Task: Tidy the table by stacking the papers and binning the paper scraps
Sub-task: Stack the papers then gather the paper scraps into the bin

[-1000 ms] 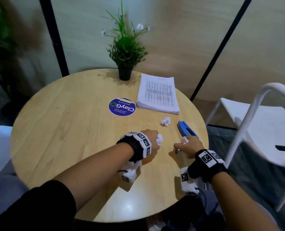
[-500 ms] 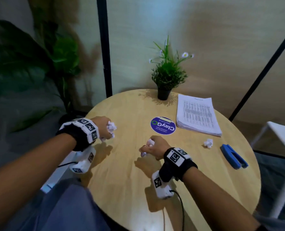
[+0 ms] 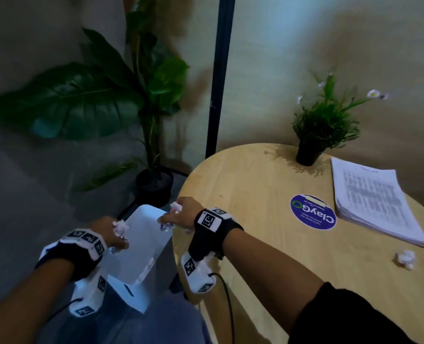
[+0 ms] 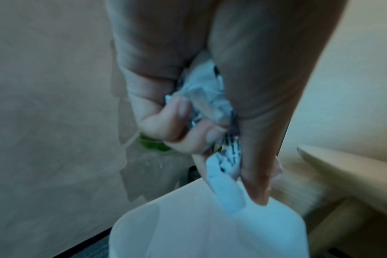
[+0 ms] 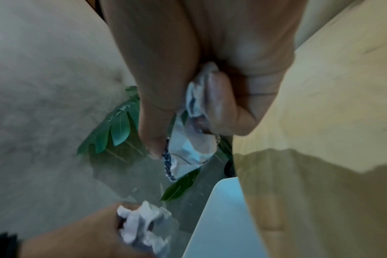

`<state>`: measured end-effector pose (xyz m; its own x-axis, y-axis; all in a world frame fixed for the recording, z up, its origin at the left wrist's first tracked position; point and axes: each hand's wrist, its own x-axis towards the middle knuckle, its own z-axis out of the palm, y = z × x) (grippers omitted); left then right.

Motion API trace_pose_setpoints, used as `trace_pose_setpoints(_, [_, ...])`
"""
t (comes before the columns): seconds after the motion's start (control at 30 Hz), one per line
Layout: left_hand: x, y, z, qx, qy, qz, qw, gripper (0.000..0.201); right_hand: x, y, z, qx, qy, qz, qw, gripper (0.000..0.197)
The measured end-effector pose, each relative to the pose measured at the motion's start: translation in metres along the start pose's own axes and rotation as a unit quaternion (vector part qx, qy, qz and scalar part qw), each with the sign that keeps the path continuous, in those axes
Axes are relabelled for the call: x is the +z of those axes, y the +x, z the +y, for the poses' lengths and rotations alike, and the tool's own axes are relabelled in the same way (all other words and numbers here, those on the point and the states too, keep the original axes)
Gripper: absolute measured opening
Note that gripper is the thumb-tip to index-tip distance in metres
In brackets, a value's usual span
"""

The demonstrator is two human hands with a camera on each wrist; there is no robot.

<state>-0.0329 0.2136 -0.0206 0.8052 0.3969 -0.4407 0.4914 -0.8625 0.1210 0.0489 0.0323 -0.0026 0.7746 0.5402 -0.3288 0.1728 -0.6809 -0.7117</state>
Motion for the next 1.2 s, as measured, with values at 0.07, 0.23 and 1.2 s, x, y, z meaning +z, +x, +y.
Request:
trace_pose_setpoints(0.07, [0.014,0.002,-0.004,-0.008,-0.020,-0.019,1.000,0.032,0.011,0.021,-0.012,-0.015,-0.030,-0.006,0.999,0.044])
trace_pose_setpoints(0.23, [0.043,0.036,-0.024,-0.018,-0.121,-0.010,0.992,0.051,0.028,0.056,-0.033,-0.017,-0.082,-0.043,0.996,0.044])
trace_pose_setpoints(1.2, [0.057,0.076,-0.025,0.000,-0.165,0.016,0.986,0.023,0.044,0.076,-0.035,0.051,-0.213,-0.099,0.971,0.027])
